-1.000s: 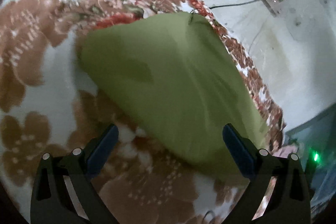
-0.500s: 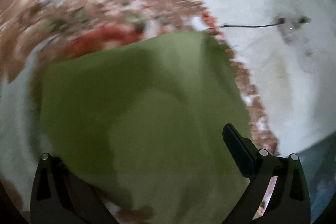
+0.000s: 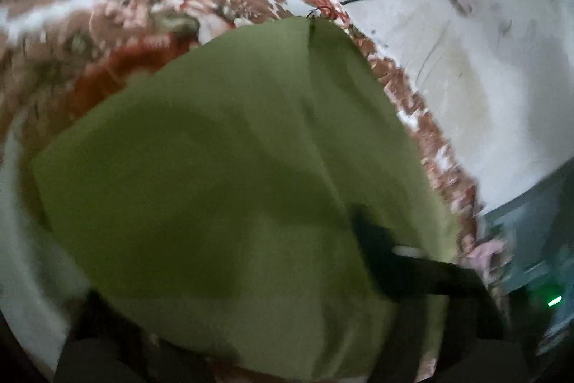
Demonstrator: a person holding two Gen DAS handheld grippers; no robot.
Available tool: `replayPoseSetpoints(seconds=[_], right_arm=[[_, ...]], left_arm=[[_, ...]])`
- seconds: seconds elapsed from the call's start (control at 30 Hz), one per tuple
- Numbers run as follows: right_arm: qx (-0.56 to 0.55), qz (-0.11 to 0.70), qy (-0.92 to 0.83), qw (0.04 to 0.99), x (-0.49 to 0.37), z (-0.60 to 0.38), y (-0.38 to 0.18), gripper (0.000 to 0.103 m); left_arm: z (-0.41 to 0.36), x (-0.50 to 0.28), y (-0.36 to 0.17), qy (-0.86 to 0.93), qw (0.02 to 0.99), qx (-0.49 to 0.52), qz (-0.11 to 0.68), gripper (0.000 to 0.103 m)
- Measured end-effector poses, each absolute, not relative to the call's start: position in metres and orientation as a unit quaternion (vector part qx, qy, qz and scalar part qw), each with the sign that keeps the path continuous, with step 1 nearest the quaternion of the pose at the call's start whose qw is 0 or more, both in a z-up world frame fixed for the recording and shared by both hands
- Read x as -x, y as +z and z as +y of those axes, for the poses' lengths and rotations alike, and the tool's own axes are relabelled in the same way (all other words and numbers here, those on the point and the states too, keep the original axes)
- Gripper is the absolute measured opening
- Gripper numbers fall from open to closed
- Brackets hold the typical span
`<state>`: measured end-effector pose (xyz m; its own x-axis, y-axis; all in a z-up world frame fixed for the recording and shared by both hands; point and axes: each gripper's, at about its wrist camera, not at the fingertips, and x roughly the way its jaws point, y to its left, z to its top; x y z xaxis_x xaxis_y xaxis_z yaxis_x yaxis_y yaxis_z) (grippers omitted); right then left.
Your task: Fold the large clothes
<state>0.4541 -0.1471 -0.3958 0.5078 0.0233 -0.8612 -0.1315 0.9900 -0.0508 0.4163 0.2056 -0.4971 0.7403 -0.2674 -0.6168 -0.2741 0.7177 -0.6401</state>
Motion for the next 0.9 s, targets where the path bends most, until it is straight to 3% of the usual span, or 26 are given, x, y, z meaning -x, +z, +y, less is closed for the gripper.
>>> replayPoseSetpoints(seconds=[0.07, 0.2, 0.37, 0.53, 0.63, 0.8, 0.9], right_arm=[[0.060, 0.498, 0.041, 0.864, -0.461, -0.136, -0.400, 0.098], [0.066, 0.534, 0.019, 0.843, -0.471, -0.132, -0.424, 0.098], [0.090, 0.535, -0.005, 0.840, -0.474, -0.122, -0.458, 0.098], [0.099, 0.505, -0.004, 0.857, -0.455, -0.120, -0.421, 0.098], [0.118, 0.535, 0.020, 0.836, -0.456, -0.118, -0.440, 0.098], [0.096, 0.541, 0.022, 0.835, -0.463, -0.122, -0.471, 0.099], [0.096, 0.527, 0.023, 0.844, -0.459, -0.124, -0.458, 0.098]], left_arm=[[0.205, -0.414, -0.493, -0.001, 0.861, 0.369, 0.350, 0.030], [0.206, -0.416, -0.504, 0.000, 0.850, 0.390, 0.354, 0.021], [0.208, -0.413, -0.519, 0.006, 0.842, 0.407, 0.354, 0.021], [0.210, -0.413, -0.519, 0.008, 0.838, 0.412, 0.358, 0.021], [0.209, -0.414, -0.517, 0.008, 0.838, 0.408, 0.362, 0.021], [0.204, -0.419, -0.500, 0.007, 0.843, 0.389, 0.372, 0.017], [0.196, -0.421, -0.479, 0.012, 0.855, 0.364, 0.368, 0.015]])
